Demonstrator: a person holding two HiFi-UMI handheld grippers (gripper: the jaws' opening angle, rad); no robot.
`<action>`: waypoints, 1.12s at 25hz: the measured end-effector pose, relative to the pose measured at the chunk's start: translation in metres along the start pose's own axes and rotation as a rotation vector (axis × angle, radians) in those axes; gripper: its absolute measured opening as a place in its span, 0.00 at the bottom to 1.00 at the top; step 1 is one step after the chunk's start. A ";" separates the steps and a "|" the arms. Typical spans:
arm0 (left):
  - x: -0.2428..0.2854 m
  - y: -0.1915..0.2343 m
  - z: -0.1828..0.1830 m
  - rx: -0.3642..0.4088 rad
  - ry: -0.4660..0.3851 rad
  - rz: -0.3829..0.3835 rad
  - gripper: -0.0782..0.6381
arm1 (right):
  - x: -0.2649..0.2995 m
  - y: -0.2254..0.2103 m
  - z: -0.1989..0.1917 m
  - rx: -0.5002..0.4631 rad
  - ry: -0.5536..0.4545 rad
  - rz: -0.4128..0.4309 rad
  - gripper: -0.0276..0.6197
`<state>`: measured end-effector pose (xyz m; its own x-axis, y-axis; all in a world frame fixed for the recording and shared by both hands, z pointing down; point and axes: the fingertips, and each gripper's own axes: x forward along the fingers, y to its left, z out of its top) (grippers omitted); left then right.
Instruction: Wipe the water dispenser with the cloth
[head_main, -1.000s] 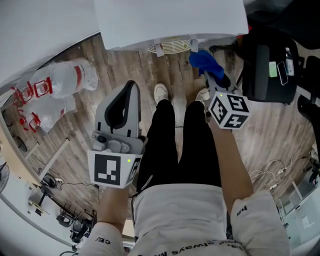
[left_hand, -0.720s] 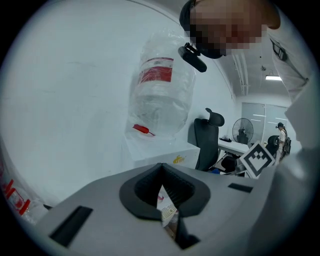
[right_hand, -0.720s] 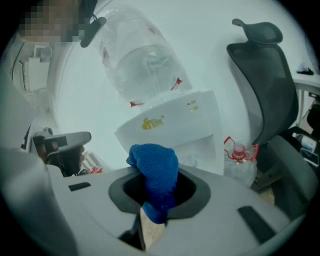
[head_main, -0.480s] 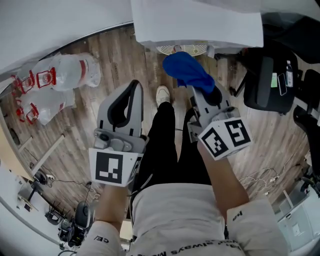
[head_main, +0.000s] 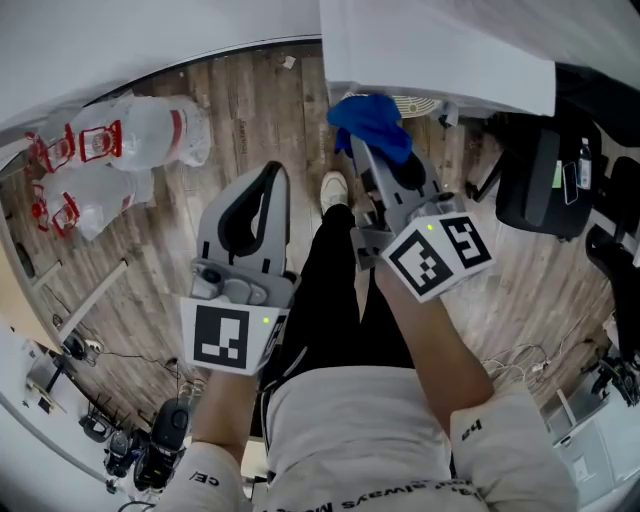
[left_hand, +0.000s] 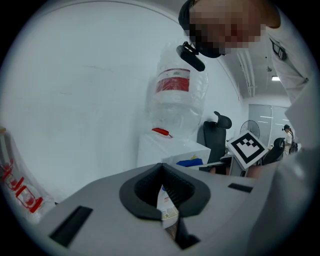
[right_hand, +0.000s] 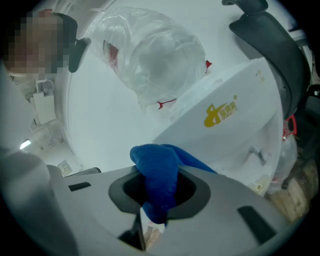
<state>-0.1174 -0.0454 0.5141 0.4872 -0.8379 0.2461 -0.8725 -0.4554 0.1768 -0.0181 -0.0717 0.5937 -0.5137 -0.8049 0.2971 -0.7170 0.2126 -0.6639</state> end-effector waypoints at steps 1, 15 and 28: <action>-0.001 0.002 0.000 -0.001 0.005 0.002 0.13 | 0.004 0.002 -0.001 0.001 0.001 0.003 0.17; -0.003 0.030 0.000 0.001 -0.011 0.002 0.13 | 0.048 -0.005 -0.018 0.026 0.055 -0.025 0.16; 0.001 0.033 -0.011 -0.009 0.031 -0.009 0.13 | 0.072 -0.047 -0.062 0.046 0.139 -0.109 0.17</action>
<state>-0.1453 -0.0585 0.5304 0.4961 -0.8238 0.2742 -0.8678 -0.4600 0.1880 -0.0506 -0.1048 0.6889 -0.4965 -0.7367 0.4590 -0.7513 0.0998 -0.6524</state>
